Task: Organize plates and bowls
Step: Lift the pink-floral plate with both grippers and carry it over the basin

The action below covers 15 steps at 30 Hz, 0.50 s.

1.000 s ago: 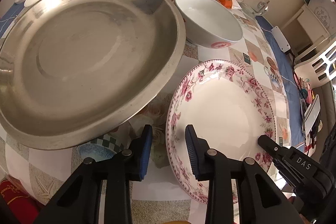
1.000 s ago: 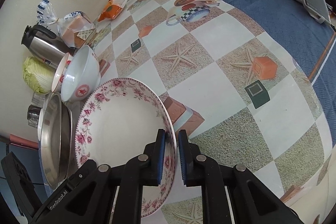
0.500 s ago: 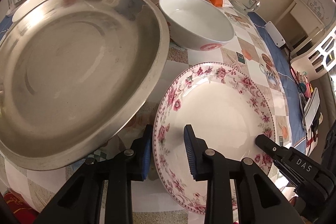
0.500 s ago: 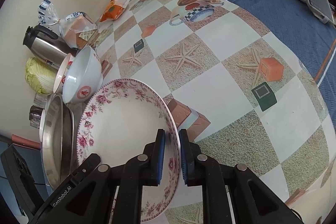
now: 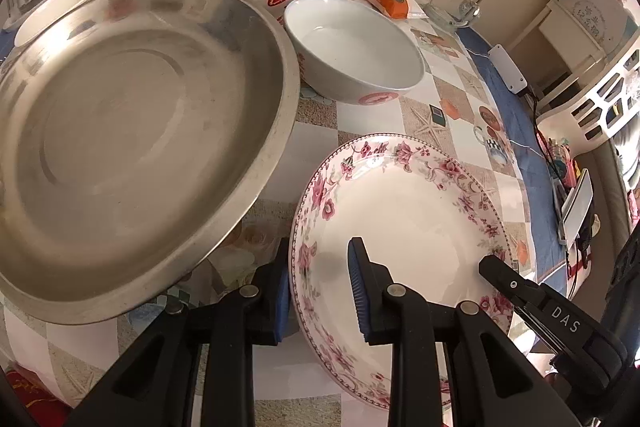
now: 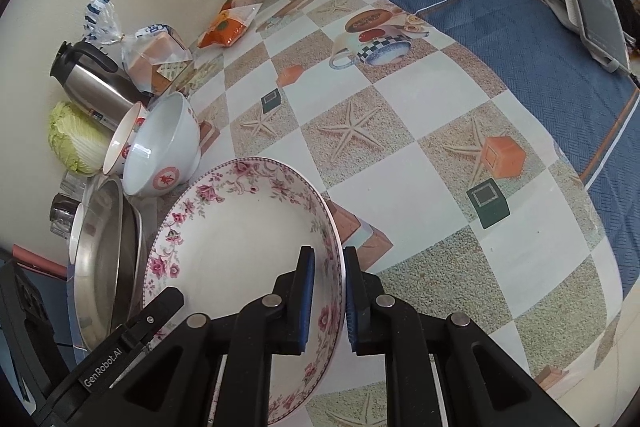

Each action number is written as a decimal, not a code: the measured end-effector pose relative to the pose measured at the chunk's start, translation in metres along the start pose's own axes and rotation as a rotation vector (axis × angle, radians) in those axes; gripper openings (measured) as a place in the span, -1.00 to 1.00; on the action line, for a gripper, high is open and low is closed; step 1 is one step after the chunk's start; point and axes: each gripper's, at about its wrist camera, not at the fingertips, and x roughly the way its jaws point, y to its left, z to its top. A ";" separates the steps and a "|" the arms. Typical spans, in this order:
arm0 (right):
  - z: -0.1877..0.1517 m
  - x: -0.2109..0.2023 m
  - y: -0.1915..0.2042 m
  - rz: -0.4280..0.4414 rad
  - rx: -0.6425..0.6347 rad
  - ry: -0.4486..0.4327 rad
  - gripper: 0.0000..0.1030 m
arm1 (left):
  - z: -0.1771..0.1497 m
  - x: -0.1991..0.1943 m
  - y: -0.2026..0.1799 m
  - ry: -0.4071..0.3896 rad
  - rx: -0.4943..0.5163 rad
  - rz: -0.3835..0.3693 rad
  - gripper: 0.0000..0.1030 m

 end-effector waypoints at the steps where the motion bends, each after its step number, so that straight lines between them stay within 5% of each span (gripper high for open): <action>1: 0.000 -0.001 -0.001 0.001 0.001 -0.003 -0.71 | 0.000 -0.001 -0.001 -0.002 0.001 -0.005 -0.46; 15: 0.000 -0.014 -0.003 -0.015 -0.014 -0.040 -0.71 | 0.003 -0.012 -0.010 -0.029 0.041 -0.031 -0.46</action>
